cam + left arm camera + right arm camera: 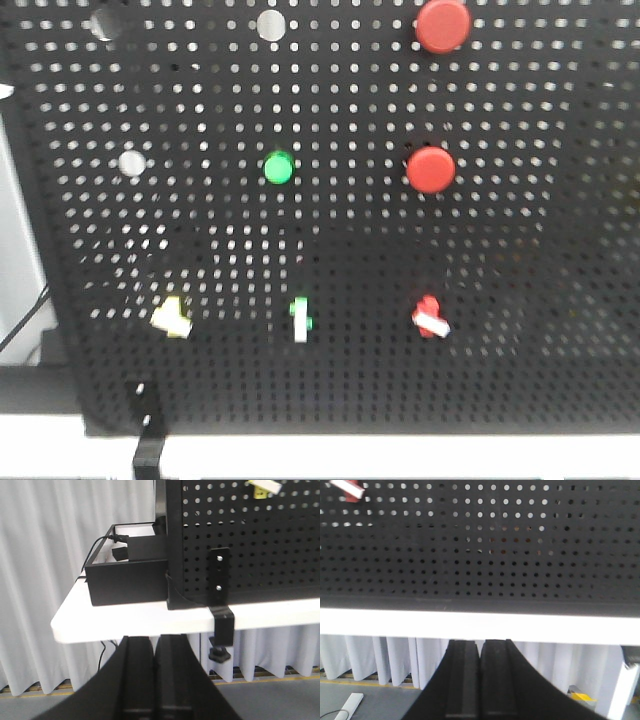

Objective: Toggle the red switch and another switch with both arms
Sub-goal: 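Close in on the pegboard until the lower switch row is within reach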

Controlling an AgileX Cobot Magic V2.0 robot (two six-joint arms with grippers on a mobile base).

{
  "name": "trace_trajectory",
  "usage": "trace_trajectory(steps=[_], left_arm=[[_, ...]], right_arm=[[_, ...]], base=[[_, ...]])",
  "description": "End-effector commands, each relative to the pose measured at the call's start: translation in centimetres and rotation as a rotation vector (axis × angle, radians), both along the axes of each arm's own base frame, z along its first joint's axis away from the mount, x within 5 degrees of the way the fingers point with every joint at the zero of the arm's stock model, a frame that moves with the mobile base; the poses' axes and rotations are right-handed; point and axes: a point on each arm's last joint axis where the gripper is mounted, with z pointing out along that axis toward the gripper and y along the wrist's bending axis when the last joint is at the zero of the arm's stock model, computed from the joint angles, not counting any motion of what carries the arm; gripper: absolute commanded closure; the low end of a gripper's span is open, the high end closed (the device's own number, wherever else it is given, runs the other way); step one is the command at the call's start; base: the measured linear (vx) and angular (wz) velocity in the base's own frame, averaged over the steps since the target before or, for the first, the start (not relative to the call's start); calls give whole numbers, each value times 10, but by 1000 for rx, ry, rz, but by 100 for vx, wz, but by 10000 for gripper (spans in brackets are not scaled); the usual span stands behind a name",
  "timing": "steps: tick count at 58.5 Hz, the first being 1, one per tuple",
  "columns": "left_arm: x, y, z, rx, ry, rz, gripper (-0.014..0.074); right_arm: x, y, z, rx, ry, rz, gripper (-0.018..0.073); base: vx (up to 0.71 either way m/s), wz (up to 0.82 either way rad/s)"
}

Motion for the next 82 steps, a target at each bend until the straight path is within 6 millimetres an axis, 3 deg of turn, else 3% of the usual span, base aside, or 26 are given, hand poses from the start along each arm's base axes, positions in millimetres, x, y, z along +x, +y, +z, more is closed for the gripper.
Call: trace_trajectory(steps=[1,66,76,82], left_arm=[[0,0,1,-22,-64,-5,594],[0,0,3,-14,-84,-5,594],[0,-1,10,-17,-159,-8,594],[-3,-1,27,-46,-318,-18,594]], right_arm=[[0,0,6,-12,-83,0,566],[0,0,7,-11,-95,1,566],[-1,1,19,-5,-229,12,566],[-6,2,38,25,-414,27,566]], base=[[21,0],[7,0],[0,0],[0,0]])
